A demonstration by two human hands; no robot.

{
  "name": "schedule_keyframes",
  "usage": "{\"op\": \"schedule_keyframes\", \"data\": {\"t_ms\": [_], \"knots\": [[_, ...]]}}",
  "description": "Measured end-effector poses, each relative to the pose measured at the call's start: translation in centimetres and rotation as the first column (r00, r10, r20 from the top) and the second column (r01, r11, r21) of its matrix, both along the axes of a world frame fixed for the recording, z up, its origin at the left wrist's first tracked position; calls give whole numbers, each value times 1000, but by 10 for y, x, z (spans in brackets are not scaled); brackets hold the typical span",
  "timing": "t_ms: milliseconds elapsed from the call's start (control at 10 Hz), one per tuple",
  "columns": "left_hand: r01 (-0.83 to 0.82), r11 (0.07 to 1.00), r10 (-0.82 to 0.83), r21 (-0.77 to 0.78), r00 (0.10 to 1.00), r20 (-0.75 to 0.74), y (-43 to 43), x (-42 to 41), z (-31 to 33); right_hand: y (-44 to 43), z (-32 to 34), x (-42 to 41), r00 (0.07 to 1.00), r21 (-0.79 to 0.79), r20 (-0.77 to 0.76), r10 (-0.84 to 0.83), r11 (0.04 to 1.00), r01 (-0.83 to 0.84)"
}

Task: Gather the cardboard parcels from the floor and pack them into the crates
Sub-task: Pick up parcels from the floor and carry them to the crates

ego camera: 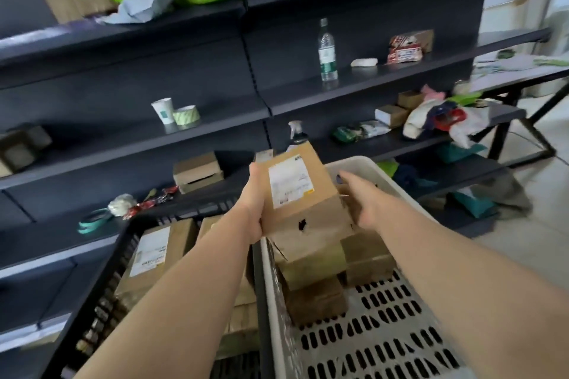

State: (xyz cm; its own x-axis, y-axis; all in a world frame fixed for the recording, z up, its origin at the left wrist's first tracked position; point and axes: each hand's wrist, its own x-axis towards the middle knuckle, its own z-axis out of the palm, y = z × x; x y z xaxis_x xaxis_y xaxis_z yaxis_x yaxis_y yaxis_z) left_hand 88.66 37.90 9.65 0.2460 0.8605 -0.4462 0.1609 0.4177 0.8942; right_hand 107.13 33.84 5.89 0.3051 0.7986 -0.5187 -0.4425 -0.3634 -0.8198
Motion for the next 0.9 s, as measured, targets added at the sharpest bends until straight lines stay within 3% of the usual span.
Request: {"op": "schedule_keyframes", "data": {"t_ms": [100,200,300,400,500,600,900], "knots": [[-75,995,77,62,997,-23,4,5,-5,10,-10,3,997,-36,71,-28,999,31],[-51,995,55,85,998,-44,3,8,-6,13,-5,-4,996,8,91,-5,1000,5],[-78,994,81,77,996,-30,-1,8,2,19,3,-16,977,53,207,-47,998,37],[-140,987,144,85,989,-42,0,-1,4,24,19,-33,881,237,438,-177,968,76],[-219,970,227,107,972,-67,-1,-19,8,24,38,-59,810,366,558,-180,930,-45],[-320,939,330,126,941,-71,-5,-54,9,27,46,-94,785,377,613,-91,907,-189],[-579,790,597,202,801,-38,-50,-214,1,15,25,-250,611,227,759,225,788,-572]]}}
